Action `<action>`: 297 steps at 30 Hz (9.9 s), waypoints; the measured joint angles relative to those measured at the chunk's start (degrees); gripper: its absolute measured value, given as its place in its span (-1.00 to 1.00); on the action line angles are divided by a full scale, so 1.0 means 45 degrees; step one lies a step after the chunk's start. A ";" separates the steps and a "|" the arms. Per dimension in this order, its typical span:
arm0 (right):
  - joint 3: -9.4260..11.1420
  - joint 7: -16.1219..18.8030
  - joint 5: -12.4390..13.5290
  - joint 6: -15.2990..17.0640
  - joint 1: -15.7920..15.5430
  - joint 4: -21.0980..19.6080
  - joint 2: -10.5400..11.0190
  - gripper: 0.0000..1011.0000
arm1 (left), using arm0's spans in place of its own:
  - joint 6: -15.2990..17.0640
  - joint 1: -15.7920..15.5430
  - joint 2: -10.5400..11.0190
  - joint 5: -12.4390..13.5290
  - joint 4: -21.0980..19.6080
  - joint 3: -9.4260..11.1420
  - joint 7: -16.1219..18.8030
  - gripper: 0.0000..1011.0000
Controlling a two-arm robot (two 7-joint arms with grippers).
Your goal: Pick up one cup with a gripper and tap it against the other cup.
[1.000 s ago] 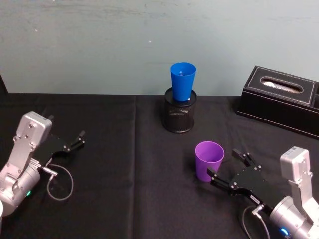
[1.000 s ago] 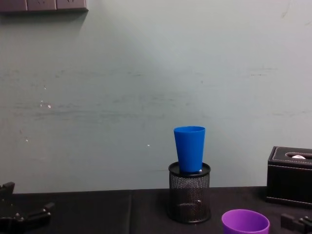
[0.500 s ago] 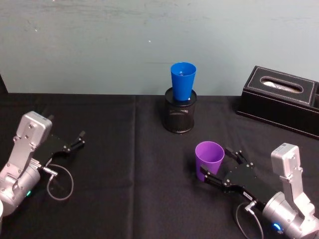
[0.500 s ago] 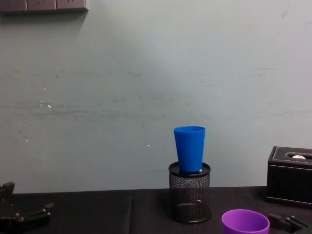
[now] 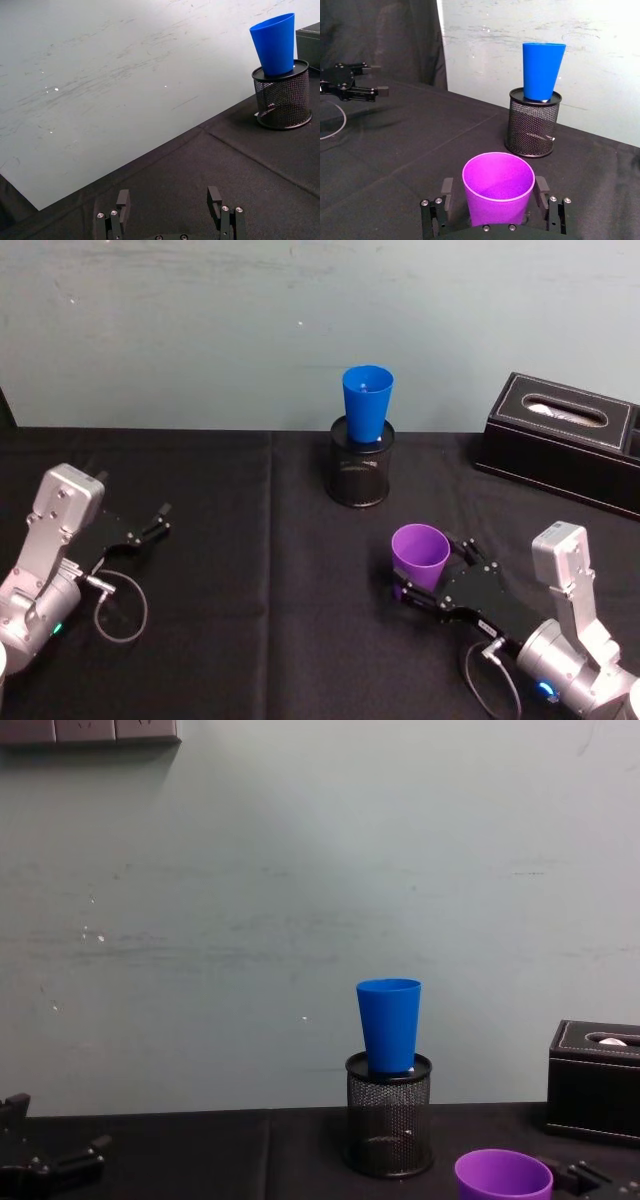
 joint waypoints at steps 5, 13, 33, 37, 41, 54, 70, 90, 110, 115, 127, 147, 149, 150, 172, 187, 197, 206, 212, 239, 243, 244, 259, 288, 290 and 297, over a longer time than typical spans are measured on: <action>0.0056 0.0058 -0.0048 -0.0011 0.0112 0.0186 -0.0116 0.98 | 0.0000 0.0000 0.0000 0.0000 0.0000 0.0001 0.0000 1.00; 0.0111 0.0182 -0.0037 0.0002 0.0316 0.0505 -0.0281 0.98 | 0.0000 0.0000 0.0000 0.0000 0.0000 0.0001 0.0000 1.00; 0.0060 0.0396 0.0051 0.0043 0.0583 0.0804 -0.0420 0.98 | 0.0000 0.0000 0.0000 0.0000 0.0000 0.0001 0.0000 1.00; 0.0044 0.0398 0.0056 0.0058 0.0619 0.0854 -0.0436 0.98 | 0.0000 0.0000 0.0000 0.0000 0.0000 0.0000 0.0000 1.00; 0.0024 0.0400 0.0061 0.0058 0.0665 0.0912 -0.0461 0.98 | 0.0000 0.0000 0.0000 0.0001 0.0000 0.0000 0.0000 1.00; -0.0015 0.0462 0.0073 0.0047 0.0707 0.0977 -0.0465 0.98 | 0.0000 0.0000 0.0001 0.0000 0.0000 0.0001 0.0000 1.00; -0.0002 0.0450 0.0072 0.0046 0.0689 0.0951 -0.0462 0.56 | 0.0000 -0.0001 0.0001 0.0000 0.0000 0.0000 0.0000 1.00; -0.0002 0.0421 0.0072 0.0046 0.0685 0.0942 -0.0462 0.45 | 0.0000 0.0000 0.0000 0.0000 0.0000 0.0000 0.0000 1.00; -0.0002 0.0424 0.0072 0.0047 0.0686 0.0943 -0.0462 0.45 | 0.0000 0.0000 0.0000 0.0000 0.0000 0.0001 0.0000 1.00; -0.0002 0.0424 0.0072 0.0047 0.0686 0.0943 -0.0462 0.45 | 0.0000 0.0000 0.0000 0.0000 0.0000 0.0000 0.0000 1.00; 0.0037 0.0416 0.0153 0.0138 0.0621 0.0645 -0.0418 0.45 | 0.0000 0.0000 0.0000 0.0000 0.0000 0.0000 0.0000 1.00; 0.0712 -0.0137 0.0787 0.0411 0.0117 -0.1154 -0.0213 0.45 | 0.0000 0.0000 0.0001 0.0000 0.0000 0.0000 0.0000 1.00; 0.0824 -0.0229 0.0828 0.0320 0.0040 -0.1384 -0.0204 0.45 | 0.0000 0.0000 0.0000 0.0000 0.0000 0.0001 0.0000 1.00; 0.0824 -0.0229 0.0828 0.0320 0.0040 -0.1384 -0.0204 0.45 | 0.0000 0.0000 0.0000 0.0000 0.0000 0.0001 0.0000 1.00; 0.1044 -0.0337 0.0892 0.0158 -0.0122 -0.1862 -0.0180 0.45 | 0.0000 -0.0001 0.0000 0.0000 0.0000 0.0000 0.0000 1.00; 0.1018 -0.0329 0.0900 0.0183 -0.0002 -0.1737 -0.0268 0.45 | 0.0000 0.0000 0.0000 0.0000 0.0000 0.0000 0.0000 1.00; 0.0900 -0.0238 0.0899 0.0073 0.0765 -0.0915 -0.0612 0.45 | 0.0000 0.0000 0.0000 0.0001 0.0000 0.0001 0.0000 1.00; 0.0690 -0.0201 0.0697 -0.0011 0.1702 0.0239 -0.1000 0.45 | 0.0000 0.0000 0.0000 0.0000 0.0000 0.0000 0.0000 1.00; 0.0604 -0.0024 0.0736 -0.0145 0.2370 0.1052 -0.1287 0.45 | 0.0000 0.0000 0.0000 0.0000 0.0000 0.0000 0.0000 1.00; 0.0309 0.0327 0.0432 -0.0866 0.4261 0.3558 -0.2087 0.45 | 0.0000 -0.0001 0.0000 0.0000 0.0001 0.0000 0.0000 1.00; 0.0308 0.0355 0.0376 -0.0943 0.4459 0.3835 -0.2163 0.45 | 0.0000 0.0000 0.0000 0.0000 0.0000 0.0000 0.0000 1.00; 0.0308 0.0362 0.0368 -0.0957 0.4496 0.3890 -0.2176 0.45 | 0.0000 0.0000 0.0000 0.0000 0.0000 0.0000 0.0000 1.00; 0.0344 0.0560 0.0304 -0.1220 0.5068 0.4659 -0.2396 0.45 | 0.0000 -0.0001 0.0000 0.0000 0.0000 0.0000 0.0000 1.00; 0.0310 0.0860 0.0219 -0.1531 0.5815 0.5729 -0.2754 0.45 | 0.0000 0.0000 0.0000 0.0000 0.0000 0.0000 0.0000 1.00; 0.0308 0.0868 0.0212 -0.1560 0.5852 0.5783 -0.2774 0.45 | 0.0000 -0.0001 0.0000 0.0000 0.0000 0.0001 0.0000 1.00; 0.0295 0.0922 0.0165 -0.1669 0.5982 0.6012 -0.2854 0.45 | 0.0000 0.0000 0.0000 0.0000 0.0000 0.0000 0.0000 1.00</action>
